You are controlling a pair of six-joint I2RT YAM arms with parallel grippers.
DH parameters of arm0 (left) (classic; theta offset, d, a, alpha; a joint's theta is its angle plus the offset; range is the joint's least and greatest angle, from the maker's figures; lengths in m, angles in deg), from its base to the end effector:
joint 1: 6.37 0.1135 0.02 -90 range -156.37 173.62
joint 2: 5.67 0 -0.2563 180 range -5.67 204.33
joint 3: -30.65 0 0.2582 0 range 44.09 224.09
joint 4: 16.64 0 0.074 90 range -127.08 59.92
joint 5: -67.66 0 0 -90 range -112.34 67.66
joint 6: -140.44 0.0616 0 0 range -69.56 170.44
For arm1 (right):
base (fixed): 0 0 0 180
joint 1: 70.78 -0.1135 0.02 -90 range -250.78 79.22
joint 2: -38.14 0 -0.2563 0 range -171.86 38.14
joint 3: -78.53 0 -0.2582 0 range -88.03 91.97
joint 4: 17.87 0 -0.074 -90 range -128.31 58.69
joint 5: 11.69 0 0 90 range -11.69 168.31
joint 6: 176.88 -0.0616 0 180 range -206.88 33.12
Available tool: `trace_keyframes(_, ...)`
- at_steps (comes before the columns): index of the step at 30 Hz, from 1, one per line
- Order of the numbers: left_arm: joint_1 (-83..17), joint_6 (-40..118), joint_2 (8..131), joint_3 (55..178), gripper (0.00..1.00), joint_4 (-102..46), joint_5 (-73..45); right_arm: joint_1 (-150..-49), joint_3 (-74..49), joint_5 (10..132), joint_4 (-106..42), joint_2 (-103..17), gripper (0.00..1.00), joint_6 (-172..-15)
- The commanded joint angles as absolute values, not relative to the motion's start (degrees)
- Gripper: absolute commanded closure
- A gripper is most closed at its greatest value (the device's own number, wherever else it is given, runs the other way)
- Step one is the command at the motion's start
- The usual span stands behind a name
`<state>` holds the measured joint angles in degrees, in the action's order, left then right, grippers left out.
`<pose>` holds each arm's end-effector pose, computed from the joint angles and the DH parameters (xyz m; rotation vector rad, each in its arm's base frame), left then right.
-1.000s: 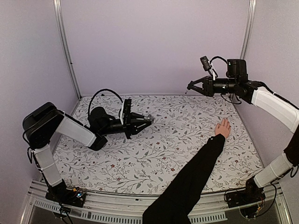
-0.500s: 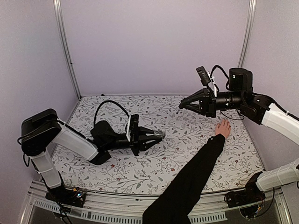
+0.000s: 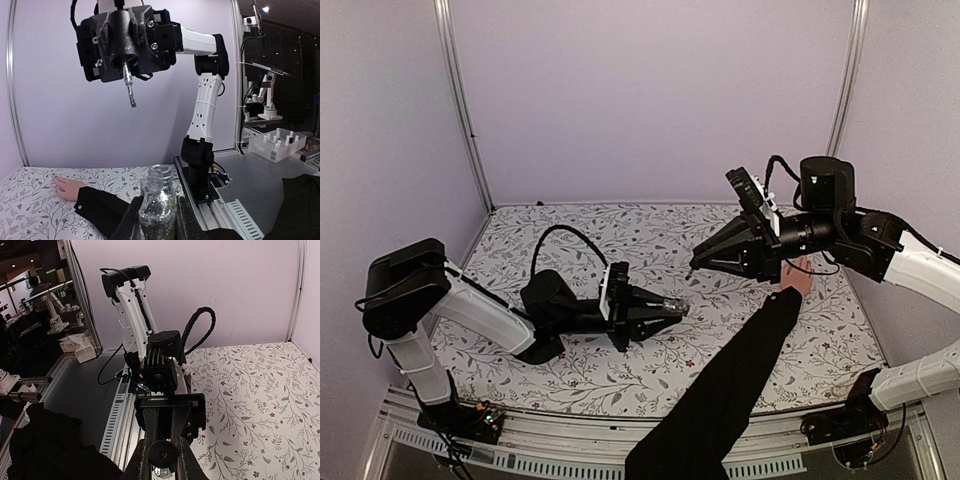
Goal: Paint the nails
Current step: Close the nail polish bottle.
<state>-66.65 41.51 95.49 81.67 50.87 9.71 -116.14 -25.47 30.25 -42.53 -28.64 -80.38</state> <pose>0.1479 -0.3250 0.2044 1.0607 0.9884 -1.3627 0.1675 0.2349 0.3597 -1.3563 1.3716 1.2306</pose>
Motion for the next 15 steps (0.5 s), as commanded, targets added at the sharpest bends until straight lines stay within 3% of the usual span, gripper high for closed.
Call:
trace_keyframes(1, -68.7, 43.7, 94.9, 83.0, 1.0, 51.7, 8.2, -117.6, -24.9, 30.9, -43.4, -26.9, 1.0, -77.8)
trace_keyframes(15, -68.7, 41.7, 97.6, 83.6, 1.0, 56.4, 9.4, -120.2, -25.2, 32.6, -45.1, -26.4, 1.0, -74.6)
